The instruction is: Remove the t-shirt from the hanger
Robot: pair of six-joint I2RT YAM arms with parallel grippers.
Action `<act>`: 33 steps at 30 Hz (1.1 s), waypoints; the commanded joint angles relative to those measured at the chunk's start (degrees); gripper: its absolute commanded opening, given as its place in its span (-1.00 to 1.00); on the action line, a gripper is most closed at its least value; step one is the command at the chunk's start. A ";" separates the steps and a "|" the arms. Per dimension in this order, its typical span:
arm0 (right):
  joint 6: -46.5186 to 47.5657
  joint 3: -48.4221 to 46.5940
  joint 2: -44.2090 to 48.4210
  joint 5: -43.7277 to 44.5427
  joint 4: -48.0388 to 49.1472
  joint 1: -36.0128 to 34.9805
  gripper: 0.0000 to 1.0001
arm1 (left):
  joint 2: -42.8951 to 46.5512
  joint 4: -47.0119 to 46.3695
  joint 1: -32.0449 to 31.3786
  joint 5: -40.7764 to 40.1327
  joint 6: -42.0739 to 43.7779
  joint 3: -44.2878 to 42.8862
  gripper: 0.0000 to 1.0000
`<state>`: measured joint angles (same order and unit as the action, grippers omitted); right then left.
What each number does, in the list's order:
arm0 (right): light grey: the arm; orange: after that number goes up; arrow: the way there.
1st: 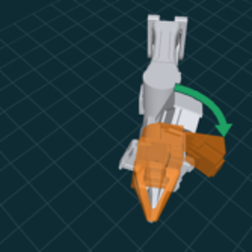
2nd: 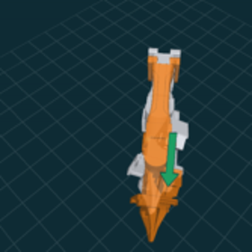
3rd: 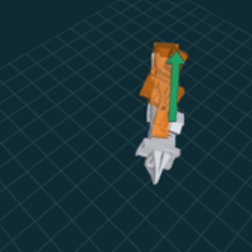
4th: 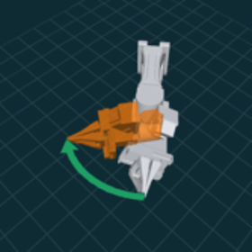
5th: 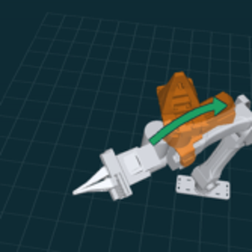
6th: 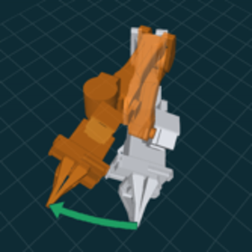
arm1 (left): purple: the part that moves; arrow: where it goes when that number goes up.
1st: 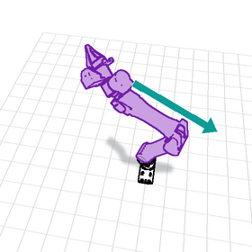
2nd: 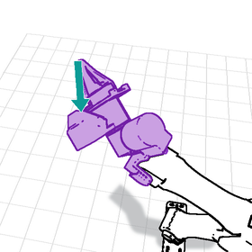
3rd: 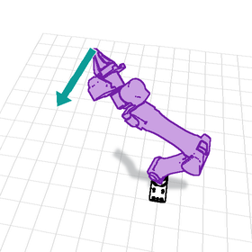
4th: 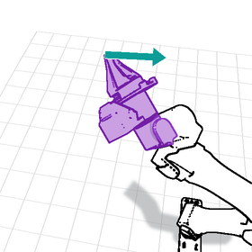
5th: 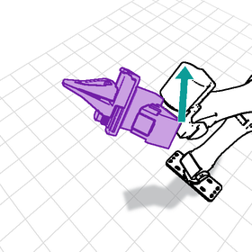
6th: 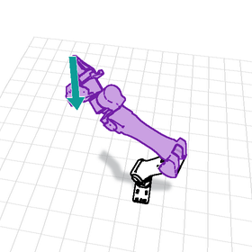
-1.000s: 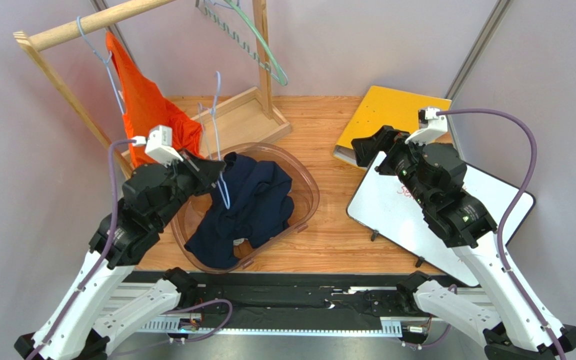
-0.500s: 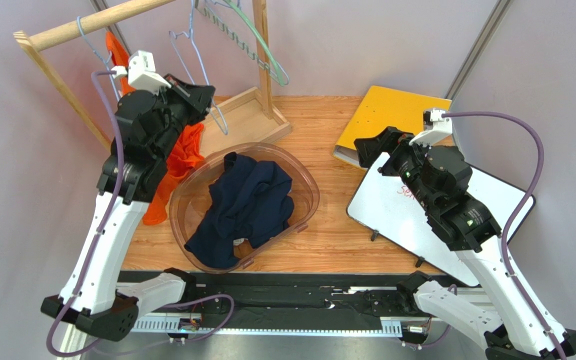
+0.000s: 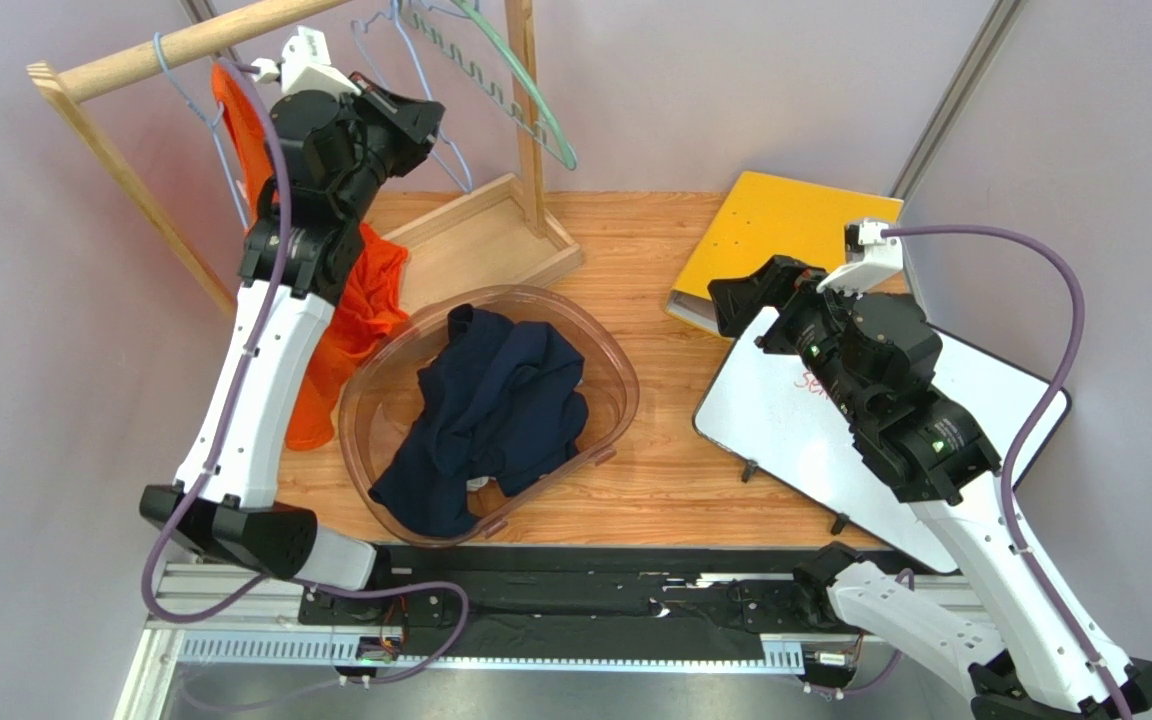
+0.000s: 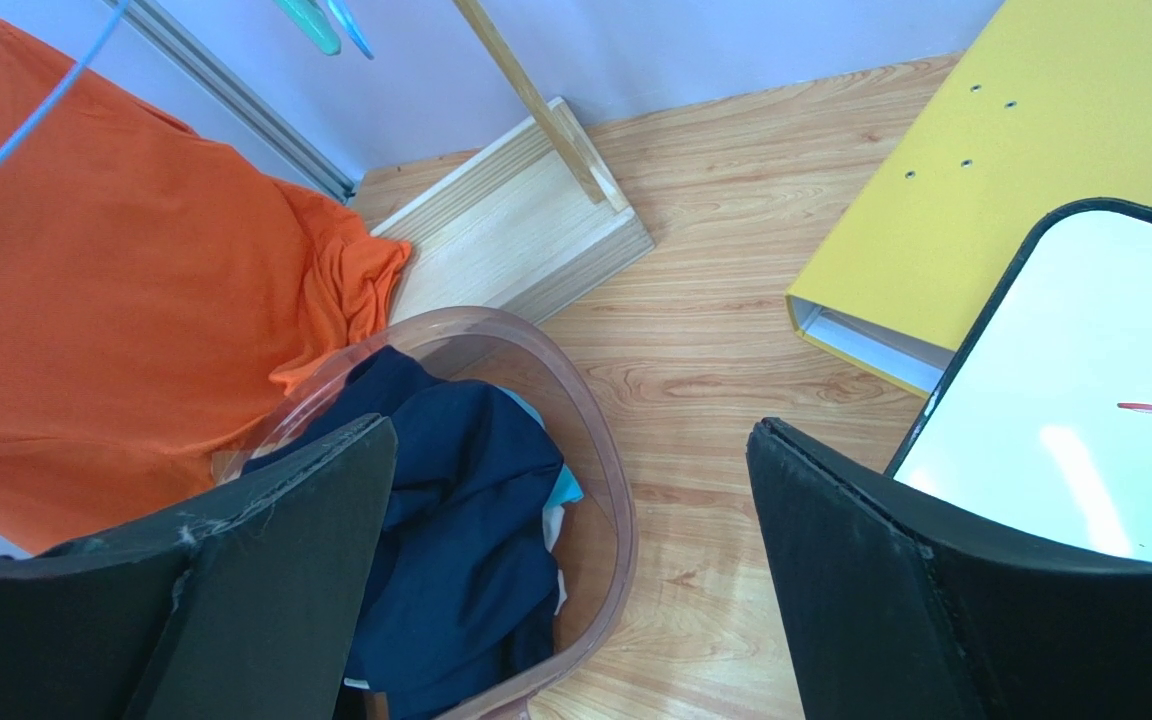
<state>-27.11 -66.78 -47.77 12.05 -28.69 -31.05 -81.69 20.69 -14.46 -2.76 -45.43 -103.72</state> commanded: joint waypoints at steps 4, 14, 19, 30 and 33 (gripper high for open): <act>0.75 -0.10 0.83 1.13 1.26 -0.07 0.87 | -3.65 -6.36 0.39 5.57 -5.54 -1.84 -1.00; 0.66 -0.10 1.19 1.31 0.74 -0.06 0.87 | -8.05 -10.66 0.40 7.95 -8.45 1.68 -1.00; 0.22 0.07 0.75 0.60 0.83 0.02 0.87 | -8.75 -10.58 0.57 8.48 -8.10 1.68 -1.00; -1.27 -0.01 -1.45 -4.40 0.39 -0.06 0.86 | -0.41 -8.91 1.01 7.33 -1.16 7.47 0.25; -0.49 -0.28 -2.50 -8.52 0.47 -0.07 0.87 | 3.11 -7.16 1.01 9.09 0.60 9.75 0.39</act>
<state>-27.81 -66.67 -49.15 8.56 -28.86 -31.05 -84.84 13.19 -13.78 5.13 -48.80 -95.74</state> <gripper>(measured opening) 0.931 0.659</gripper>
